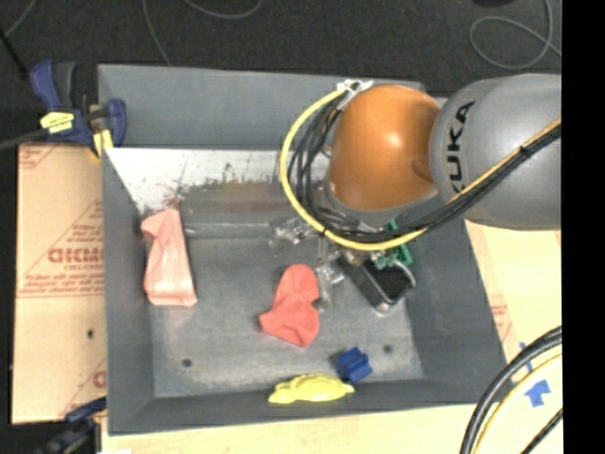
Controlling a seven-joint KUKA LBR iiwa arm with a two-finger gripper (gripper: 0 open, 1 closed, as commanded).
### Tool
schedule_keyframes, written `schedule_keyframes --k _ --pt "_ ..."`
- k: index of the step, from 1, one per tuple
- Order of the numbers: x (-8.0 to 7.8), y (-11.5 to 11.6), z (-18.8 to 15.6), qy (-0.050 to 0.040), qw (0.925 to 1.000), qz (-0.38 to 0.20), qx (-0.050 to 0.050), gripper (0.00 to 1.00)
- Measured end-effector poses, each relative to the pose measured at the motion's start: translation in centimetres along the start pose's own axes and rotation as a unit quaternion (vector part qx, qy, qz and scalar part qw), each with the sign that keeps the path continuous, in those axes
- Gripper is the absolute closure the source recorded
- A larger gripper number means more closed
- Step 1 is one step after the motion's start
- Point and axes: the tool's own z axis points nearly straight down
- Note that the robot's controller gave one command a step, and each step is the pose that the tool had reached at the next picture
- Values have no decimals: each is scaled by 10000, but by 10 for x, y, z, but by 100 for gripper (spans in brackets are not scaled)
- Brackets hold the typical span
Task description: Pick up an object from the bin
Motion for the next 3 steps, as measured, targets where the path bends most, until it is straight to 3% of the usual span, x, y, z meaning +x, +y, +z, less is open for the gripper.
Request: schedule_keyframes --k 1,2,3 --pt "-9 -13 25 3 9959 -910 1 0" --pt "-6 -12 58 -44 9871 -1599 32 0" --pt "6 -26 108 -23 9653 -2610 11 100"
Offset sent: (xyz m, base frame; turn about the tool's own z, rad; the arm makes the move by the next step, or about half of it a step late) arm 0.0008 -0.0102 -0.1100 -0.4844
